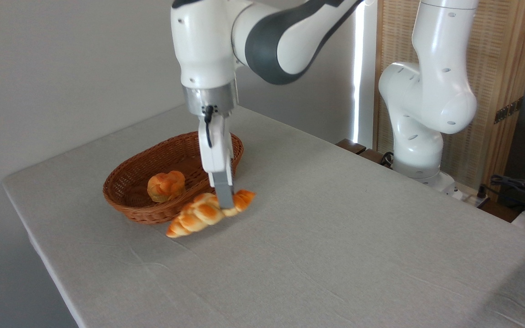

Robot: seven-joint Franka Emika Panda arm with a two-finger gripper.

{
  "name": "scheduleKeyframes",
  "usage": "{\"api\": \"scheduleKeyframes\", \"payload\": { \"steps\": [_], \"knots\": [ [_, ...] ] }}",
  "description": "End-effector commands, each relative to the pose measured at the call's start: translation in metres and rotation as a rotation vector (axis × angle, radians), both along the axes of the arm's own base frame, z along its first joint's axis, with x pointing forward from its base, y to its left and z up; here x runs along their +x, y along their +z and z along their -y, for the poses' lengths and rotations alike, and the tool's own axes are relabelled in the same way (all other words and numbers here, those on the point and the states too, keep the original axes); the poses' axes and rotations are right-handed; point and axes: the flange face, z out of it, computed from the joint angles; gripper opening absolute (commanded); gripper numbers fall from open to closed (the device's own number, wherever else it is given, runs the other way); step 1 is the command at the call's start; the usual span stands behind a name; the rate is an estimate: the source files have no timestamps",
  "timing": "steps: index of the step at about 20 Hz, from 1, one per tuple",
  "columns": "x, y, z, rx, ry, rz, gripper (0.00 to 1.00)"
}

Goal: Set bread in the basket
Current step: 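Carry the braided bread over the wicker basket and lower it in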

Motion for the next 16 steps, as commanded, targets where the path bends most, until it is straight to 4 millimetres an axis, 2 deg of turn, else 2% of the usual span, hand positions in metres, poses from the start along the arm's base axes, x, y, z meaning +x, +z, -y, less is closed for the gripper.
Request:
{"api": "scheduleKeyframes", "payload": {
  "steps": [1,3,7,10,11,12,16],
  "knots": [
    [0.002,0.036,0.035,-0.104,0.028,0.017,0.24],
    [-0.001,0.041,0.054,-0.125,0.048,0.016,0.24],
    [-0.018,0.039,0.110,-0.133,0.093,-0.006,0.24],
    [-0.023,0.027,0.129,-0.126,0.153,-0.039,0.28],
    [-0.024,0.020,0.138,-0.121,0.164,-0.052,0.45],
    [-0.025,0.012,0.148,-0.110,0.179,-0.064,0.74],
    [-0.022,-0.006,0.155,-0.095,0.202,-0.084,0.90]
  ]
}}
